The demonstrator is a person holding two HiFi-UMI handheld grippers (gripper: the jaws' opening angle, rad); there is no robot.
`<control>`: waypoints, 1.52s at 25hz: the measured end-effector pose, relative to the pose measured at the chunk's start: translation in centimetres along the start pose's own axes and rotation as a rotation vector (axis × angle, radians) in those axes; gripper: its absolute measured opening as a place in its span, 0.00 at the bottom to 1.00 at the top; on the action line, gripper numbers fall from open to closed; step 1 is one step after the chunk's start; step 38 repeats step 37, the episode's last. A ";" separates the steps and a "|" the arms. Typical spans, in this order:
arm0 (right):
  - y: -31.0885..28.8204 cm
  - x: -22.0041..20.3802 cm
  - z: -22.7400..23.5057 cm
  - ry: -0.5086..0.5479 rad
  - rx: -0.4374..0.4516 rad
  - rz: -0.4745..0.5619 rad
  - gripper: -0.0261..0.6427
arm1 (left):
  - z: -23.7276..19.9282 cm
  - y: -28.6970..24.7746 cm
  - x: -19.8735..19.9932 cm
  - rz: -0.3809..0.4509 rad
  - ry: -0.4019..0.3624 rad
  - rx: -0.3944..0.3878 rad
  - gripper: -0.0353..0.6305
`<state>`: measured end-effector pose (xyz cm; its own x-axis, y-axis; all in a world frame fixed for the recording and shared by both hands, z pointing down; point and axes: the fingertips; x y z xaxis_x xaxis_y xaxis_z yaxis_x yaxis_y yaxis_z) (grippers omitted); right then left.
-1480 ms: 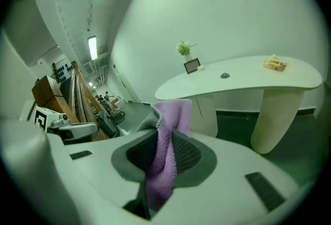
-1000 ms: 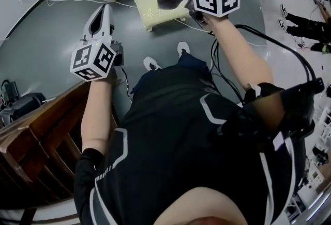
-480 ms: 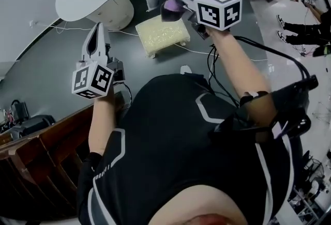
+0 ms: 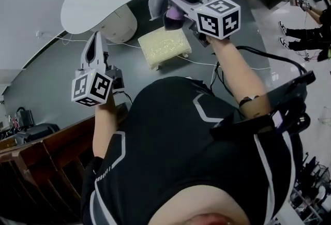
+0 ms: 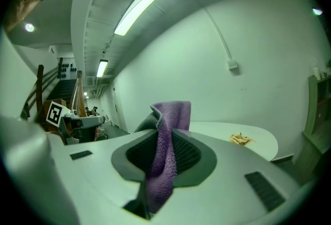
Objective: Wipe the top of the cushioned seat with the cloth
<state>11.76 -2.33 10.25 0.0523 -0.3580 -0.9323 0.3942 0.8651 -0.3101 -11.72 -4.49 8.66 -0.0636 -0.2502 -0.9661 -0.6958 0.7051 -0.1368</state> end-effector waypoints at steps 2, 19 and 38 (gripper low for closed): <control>0.0 0.4 0.1 0.014 -0.002 0.003 0.16 | 0.0 -0.1 0.3 0.003 -0.010 0.006 0.06; -0.4 1.6 0.7 0.074 -0.038 -0.004 0.16 | -0.5 -0.6 2.0 0.023 -0.109 0.069 0.06; -0.3 2.0 1.9 0.076 -0.084 0.005 0.16 | -1.1 -1.2 2.0 0.036 -0.100 0.100 0.06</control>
Point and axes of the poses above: the fingertips, and each gripper's own axes: y backward along the fingers, z to its right, x out of its top, and after that the axes turned 6 degrees about -z, right-handed
